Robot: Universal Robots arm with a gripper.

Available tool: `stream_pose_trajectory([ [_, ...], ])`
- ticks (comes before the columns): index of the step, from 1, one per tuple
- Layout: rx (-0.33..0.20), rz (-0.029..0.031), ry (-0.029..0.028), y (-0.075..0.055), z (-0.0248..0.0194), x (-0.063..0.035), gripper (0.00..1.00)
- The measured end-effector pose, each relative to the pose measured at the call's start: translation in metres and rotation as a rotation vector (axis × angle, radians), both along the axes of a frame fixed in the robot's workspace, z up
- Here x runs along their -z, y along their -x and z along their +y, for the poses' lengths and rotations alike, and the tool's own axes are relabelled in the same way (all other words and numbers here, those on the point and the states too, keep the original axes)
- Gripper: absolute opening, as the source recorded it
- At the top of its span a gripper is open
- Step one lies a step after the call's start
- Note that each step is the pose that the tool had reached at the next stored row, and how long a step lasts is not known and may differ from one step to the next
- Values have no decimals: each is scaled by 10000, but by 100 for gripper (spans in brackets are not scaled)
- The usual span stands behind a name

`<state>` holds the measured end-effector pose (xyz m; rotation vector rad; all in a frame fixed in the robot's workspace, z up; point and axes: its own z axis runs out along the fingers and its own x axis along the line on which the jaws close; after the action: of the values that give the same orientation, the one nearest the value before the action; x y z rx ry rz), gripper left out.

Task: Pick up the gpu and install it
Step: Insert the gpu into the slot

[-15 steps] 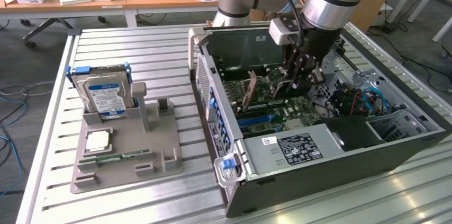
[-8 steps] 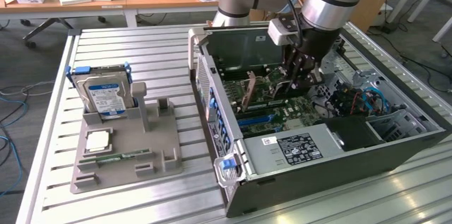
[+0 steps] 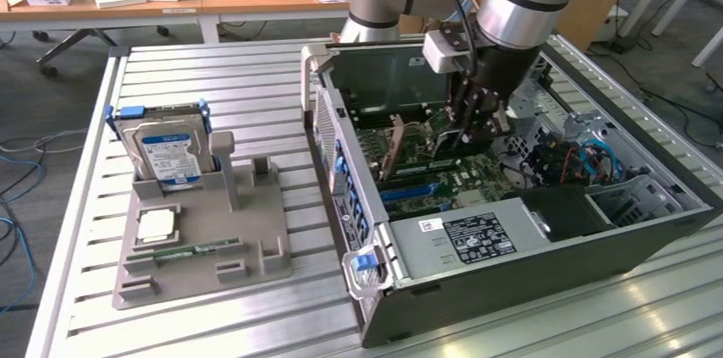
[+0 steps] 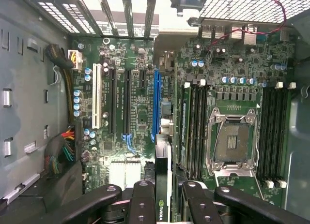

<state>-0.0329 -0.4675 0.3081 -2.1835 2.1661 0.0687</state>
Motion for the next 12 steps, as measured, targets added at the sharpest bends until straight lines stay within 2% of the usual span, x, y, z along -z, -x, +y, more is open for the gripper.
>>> stream_pose_trajectory([
  [5, 0, 0, -1, 2, 0, 2, 26],
  [12, 0, 0, -2, 2, 0, 54, 26],
])
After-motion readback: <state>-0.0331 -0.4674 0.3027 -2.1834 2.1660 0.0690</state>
